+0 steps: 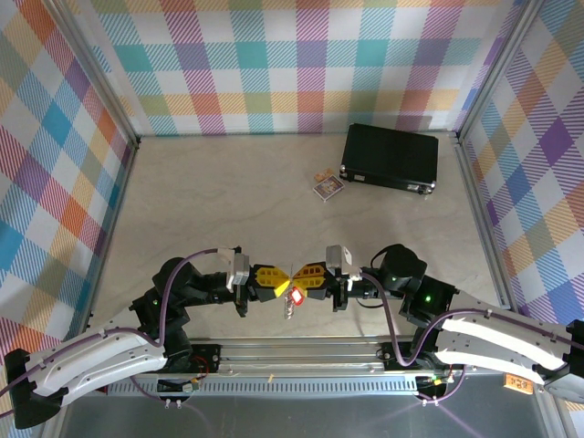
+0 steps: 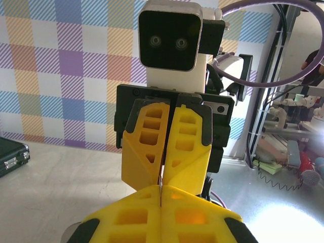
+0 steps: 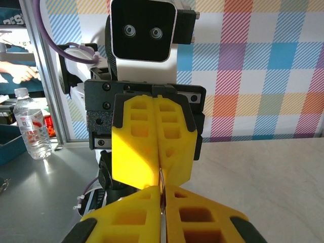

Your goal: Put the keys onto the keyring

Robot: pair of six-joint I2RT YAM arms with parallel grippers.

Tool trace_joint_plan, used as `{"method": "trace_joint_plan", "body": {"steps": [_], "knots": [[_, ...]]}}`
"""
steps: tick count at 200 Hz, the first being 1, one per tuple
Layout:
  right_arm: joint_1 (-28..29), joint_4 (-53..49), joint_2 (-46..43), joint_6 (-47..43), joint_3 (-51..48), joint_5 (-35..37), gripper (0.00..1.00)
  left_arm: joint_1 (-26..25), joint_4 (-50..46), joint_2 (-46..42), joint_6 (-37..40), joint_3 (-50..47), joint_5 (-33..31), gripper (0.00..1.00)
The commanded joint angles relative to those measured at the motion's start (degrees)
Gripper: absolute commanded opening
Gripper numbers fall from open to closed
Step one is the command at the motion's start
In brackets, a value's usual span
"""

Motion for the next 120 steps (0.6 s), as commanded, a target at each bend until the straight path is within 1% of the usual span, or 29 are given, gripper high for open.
{"method": "trace_joint_plan", "body": {"steps": [1, 36, 54, 68, 71, 76, 96, 108, 120], "knots": [[0.0, -2.7, 0.9, -1.0, 1.8, -1.0, 0.09, 0.2, 2.6, -0.8, 0.8, 1.3, 0.5, 0.00], [-0.1, -6.1, 2.2, -1.9, 3.7, -2.4, 0.07, 0.2, 1.9, -0.8, 1.1, 1.5, 0.5, 0.00], [0.0, -8.8, 3.7, -2.7, 5.5, -3.3, 0.00, 0.2, 1.0, -0.7, 1.4, 1.9, 0.4, 0.00], [-0.1, -11.2, 4.4, -2.9, 6.7, -3.0, 0.00, 0.2, -0.5, -0.7, 1.9, 2.5, 0.3, 0.00], [-0.1, -11.8, 4.5, -4.8, 6.9, -2.8, 0.00, 0.2, -1.0, -0.8, 2.1, 2.6, 0.3, 0.00], [0.0, -12.5, 4.4, -5.4, 7.1, -2.5, 0.00, 0.2, -1.9, -0.9, 2.4, 3.0, 0.2, 0.00], [0.0, -17.6, 3.8, -8.4, 9.0, -0.7, 0.00, 0.2, -8.4, -1.5, 4.8, 5.1, -1.7, 0.00], [0.0, -22.6, 3.9, -10.9, 11.3, -0.2, 0.00, 0.2, -15.2, -1.3, 7.4, 7.5, -4.0, 0.00], [0.0, -28.0, 4.8, -13.6, 14.1, -0.8, 0.00, 0.2, -22.4, -0.2, 10.1, 10.0, -6.0, 0.03]]}}
